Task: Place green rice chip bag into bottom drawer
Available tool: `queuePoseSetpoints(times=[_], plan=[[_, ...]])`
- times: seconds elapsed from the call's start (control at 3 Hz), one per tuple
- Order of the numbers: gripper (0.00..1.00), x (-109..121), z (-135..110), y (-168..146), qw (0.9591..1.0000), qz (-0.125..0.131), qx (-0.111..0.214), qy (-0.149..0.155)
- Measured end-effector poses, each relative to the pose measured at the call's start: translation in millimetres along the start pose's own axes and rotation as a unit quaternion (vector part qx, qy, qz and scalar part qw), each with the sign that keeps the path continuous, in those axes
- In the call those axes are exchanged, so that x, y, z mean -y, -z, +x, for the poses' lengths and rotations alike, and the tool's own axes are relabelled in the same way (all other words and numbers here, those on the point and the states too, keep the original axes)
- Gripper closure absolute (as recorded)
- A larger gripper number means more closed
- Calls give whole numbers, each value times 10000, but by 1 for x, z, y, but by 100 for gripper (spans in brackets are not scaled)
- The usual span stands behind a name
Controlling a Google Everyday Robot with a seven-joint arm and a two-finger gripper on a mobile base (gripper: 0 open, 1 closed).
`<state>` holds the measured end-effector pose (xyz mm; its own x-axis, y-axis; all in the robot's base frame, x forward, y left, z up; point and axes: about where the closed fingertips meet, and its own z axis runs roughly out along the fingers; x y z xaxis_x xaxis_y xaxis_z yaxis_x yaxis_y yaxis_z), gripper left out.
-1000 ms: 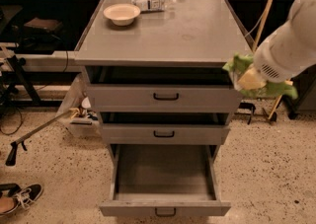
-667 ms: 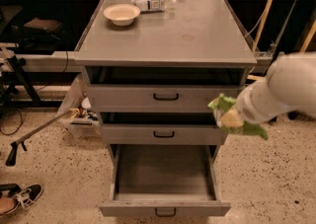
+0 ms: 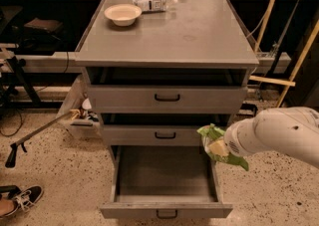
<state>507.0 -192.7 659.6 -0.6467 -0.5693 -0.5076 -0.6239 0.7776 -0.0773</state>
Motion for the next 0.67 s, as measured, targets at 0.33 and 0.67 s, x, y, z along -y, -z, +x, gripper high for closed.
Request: queuePoseSetpoints(times=[0.33, 0.67], plan=[[100, -8, 25, -47, 9996, -221, -94, -154], [100, -11, 69, -122, 9983, -430, 26, -403]])
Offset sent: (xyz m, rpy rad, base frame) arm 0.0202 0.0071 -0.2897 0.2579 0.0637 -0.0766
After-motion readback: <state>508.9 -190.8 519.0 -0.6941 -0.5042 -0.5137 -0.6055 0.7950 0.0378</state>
